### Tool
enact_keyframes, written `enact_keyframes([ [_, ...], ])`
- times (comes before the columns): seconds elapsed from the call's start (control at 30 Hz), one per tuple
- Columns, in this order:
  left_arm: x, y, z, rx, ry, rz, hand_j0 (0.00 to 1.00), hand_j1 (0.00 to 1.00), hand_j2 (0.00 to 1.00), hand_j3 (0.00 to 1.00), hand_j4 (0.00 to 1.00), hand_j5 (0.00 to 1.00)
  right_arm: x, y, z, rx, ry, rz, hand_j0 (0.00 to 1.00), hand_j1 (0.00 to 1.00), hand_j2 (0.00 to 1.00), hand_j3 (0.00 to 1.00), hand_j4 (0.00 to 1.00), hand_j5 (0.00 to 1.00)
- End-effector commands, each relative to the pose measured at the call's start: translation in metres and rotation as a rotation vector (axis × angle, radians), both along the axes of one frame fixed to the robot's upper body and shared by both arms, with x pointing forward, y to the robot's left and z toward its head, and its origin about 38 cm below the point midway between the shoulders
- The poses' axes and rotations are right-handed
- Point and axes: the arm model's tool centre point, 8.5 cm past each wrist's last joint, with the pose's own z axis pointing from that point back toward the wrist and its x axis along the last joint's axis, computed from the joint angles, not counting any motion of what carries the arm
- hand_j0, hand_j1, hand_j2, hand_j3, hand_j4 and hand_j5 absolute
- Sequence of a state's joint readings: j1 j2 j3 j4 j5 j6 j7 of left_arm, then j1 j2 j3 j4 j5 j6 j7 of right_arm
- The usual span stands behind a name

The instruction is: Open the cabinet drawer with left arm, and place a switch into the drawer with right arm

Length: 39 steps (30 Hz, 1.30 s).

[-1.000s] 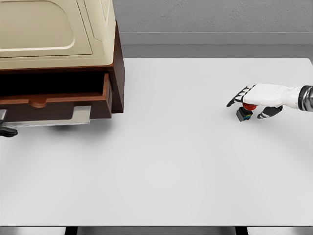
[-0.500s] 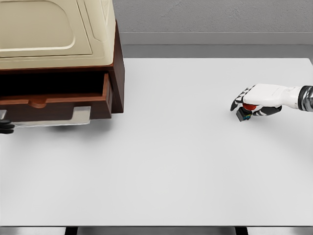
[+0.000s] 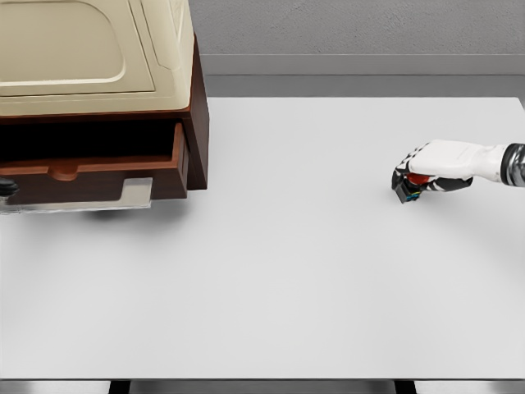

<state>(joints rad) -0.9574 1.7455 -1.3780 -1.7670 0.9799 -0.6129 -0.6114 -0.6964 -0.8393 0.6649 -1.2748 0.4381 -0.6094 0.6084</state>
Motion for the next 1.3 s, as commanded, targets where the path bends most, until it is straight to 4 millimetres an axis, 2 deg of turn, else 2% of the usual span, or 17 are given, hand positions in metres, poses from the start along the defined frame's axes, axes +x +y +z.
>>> enact_keyframes([
  [0.0,0.007,-0.002,0.019,0.001,-0.059,-0.005,1.0,1.0,1.0,1.0,1.0,1.0,-0.001,-0.001,-0.001,-0.005,0.003,0.001,0.61,0.61,0.61,0.61,0.61,0.61],
  [0.03,0.008,-0.002,0.023,-0.014,-0.068,0.0,1.0,1.0,1.0,1.0,1.0,1.0,-0.001,-0.001,-0.001,-0.005,0.003,0.001,0.6,0.6,0.6,0.6,0.6,0.6],
  [0.1,0.012,-0.003,0.034,-0.031,-0.101,0.004,1.0,1.0,1.0,1.0,1.0,1.0,-0.001,-0.001,-0.001,-0.005,0.003,0.001,0.48,0.48,0.48,0.48,0.48,0.48],
  [0.2,0.012,-0.002,0.034,-0.034,-0.1,0.007,1.0,1.0,1.0,1.0,1.0,1.0,-0.001,-0.001,-0.002,-0.004,0.005,0.001,0.34,0.34,0.34,0.34,0.34,0.34],
  [0.3,0.012,0.004,0.031,-0.026,-0.092,0.023,1.0,1.0,1.0,1.0,1.0,1.0,-0.001,0.0,-0.002,-0.002,0.005,0.002,0.31,0.31,0.31,0.31,0.31,0.31],
  [0.4,0.012,0.03,0.025,0.006,-0.078,0.099,1.0,1.0,1.0,1.0,1.0,1.0,0.0,0.001,-0.001,0.004,0.003,0.003,0.25,0.25,0.25,0.25,0.25,0.25],
  [0.47,0.005,0.057,0.003,0.062,-0.016,0.168,1.0,1.0,1.0,1.0,1.0,1.0,0.003,0.006,0.003,0.018,-0.007,0.008,0.22,0.22,0.22,0.22,0.22,0.22],
  [0.57,-0.019,0.103,-0.034,0.15,0.11,0.287,1.0,1.0,1.0,1.0,1.0,1.0,0.007,0.016,0.007,0.047,-0.019,0.023,0.21,0.21,0.21,0.21,0.21,0.21],
  [0.73,-0.028,0.112,-0.047,0.168,0.157,0.31,1.0,1.0,1.0,1.0,1.0,1.0,0.02,0.038,0.032,0.139,-0.078,0.045,0.18,0.18,0.18,0.18,0.18,0.18],
  [0.83,-0.034,0.105,-0.058,0.271,0.189,0.228,1.0,1.0,1.0,1.0,1.0,1.0,0.033,0.067,0.06,0.222,-0.136,0.09,0.18,0.18,0.18,0.18,0.18,0.18],
  [0.9,-0.037,0.089,-0.068,0.366,0.206,0.112,1.0,1.0,1.0,1.0,1.0,1.0,0.037,0.083,0.071,0.244,-0.16,0.119,0.19,0.19,0.19,0.19,0.19,0.19],
  [0.93,-0.04,0.072,-0.074,0.421,0.21,0.016,1.0,1.0,1.0,1.0,1.0,1.0,0.039,0.092,0.076,0.256,-0.169,0.137,0.19,0.19,0.19,0.19,0.19,0.19],
  [1.03,-0.046,0.063,-0.084,0.537,0.221,-0.094,1.0,1.0,1.0,1.0,1.0,1.0,0.046,0.123,0.097,0.286,-0.208,0.196,0.19,0.19,0.19,0.19,0.19,0.19],
  [1.1,-0.046,0.059,-0.084,0.531,0.219,-0.105,1.0,1.0,1.0,1.0,1.0,1.0,0.047,0.152,0.104,0.256,-0.208,0.265,0.19,0.19,0.19,0.19,0.19,0.19],
  [1.13,-0.046,0.053,-0.085,0.522,0.216,-0.121,1.0,1.0,1.0,1.0,1.0,1.0,0.047,0.174,0.111,0.256,-0.217,0.311,0.19,0.19,0.19,0.19,0.19,0.19],
  [1.17,-0.046,0.047,-0.085,0.511,0.212,-0.137,1.0,1.0,1.0,1.0,1.0,1.0,0.047,0.185,0.116,0.267,-0.224,0.333,0.19,0.19,0.19,0.19,0.19,0.19],
  [1.27,-0.043,0.025,-0.08,0.479,0.177,-0.19,1.0,1.0,1.0,1.0,1.0,1.0,0.039,0.234,0.118,0.239,-0.215,0.444,0.19,0.19,0.19,0.19,0.19,0.19],
])
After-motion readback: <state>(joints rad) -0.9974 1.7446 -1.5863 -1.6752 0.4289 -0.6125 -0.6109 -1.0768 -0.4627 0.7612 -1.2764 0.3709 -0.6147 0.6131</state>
